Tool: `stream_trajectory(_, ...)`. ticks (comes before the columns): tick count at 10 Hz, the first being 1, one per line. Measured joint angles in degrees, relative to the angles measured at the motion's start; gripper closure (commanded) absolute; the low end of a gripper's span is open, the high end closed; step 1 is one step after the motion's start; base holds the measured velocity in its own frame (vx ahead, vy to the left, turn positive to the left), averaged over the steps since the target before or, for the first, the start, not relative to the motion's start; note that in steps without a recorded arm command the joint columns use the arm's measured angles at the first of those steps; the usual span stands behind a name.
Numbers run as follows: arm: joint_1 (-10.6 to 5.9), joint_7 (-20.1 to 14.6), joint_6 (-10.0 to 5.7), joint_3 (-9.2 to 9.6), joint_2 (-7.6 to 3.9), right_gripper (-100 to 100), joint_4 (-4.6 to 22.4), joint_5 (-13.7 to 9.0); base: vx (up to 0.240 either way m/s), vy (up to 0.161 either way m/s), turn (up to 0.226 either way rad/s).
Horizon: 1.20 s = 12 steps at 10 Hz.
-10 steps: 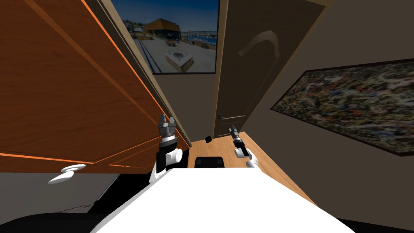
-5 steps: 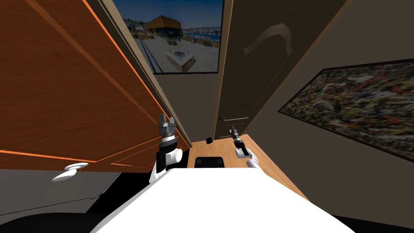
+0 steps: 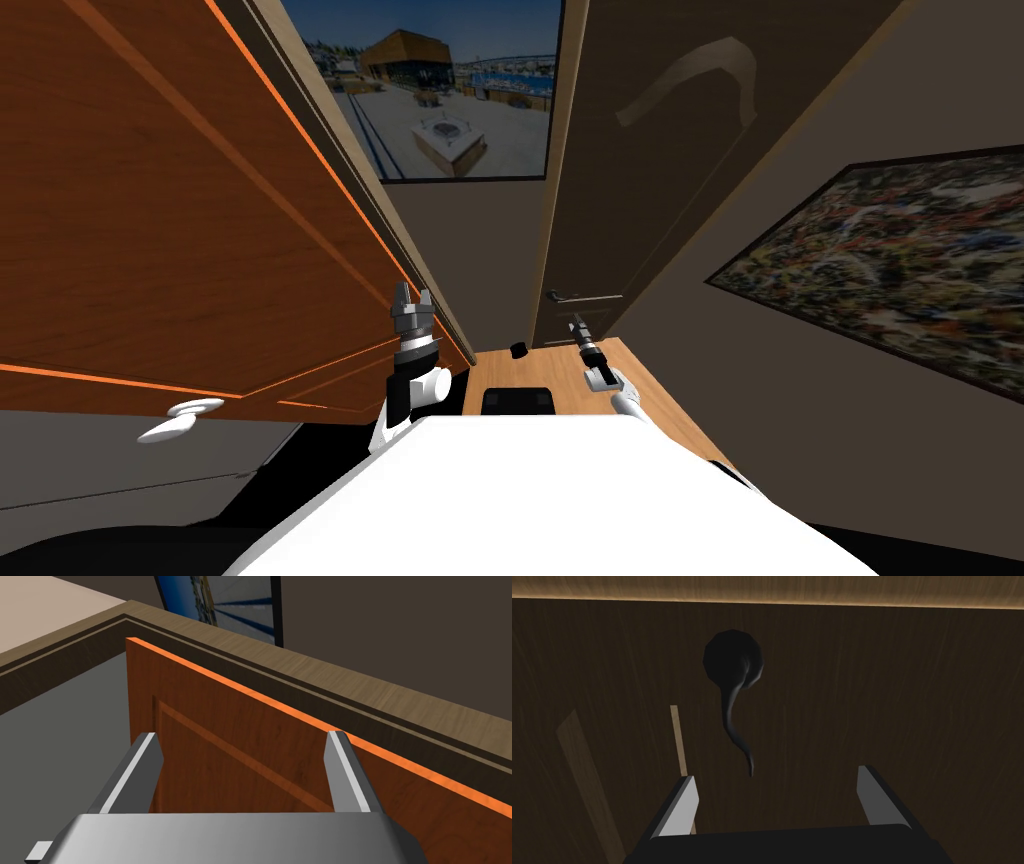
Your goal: Pull the door open
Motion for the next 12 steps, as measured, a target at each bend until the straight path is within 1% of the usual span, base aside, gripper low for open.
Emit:
stream_trajectory(2, -0.91, -0.4, -0.36, 0.17, -0.56, -100, 2.6, 0.0, 0.070, -0.044, 0.095)
stream_trajectory(3, -1.29, -0.8, -0.59, 0.28, -1.07, -100, 3.9, -0.1, 0.075, -0.043, 0.079)
stream_trajectory(4, -1.32, -0.9, -0.40, 0.35, -1.23, -100, 4.3, -0.1, 0.055, -0.029, 0.049)
stream_trajectory(6, -2.55, -1.2, -1.16, 0.47, -1.56, -100, 7.3, -0.1, 0.035, -0.013, 0.032)
stream_trajectory(7, -2.61, -1.2, -1.27, 0.48, -1.57, -100, 7.5, -0.1, 0.010, -0.004, 0.118)
stream_trajectory(9, -3.56, -0.8, -1.65, -0.14, -1.64, -100, 9.2, -0.6, 0.012, -0.007, 0.128)
stream_trajectory(10, -4.61, -0.7, -2.29, -0.50, -1.78, -100, 11.1, -1.0, 0.013, -0.008, 0.153)
stream_trajectory(12, -6.14, -0.3, -2.97, -1.40, -2.07, -100, 13.9, -1.8, 0.020, -0.014, 0.153)
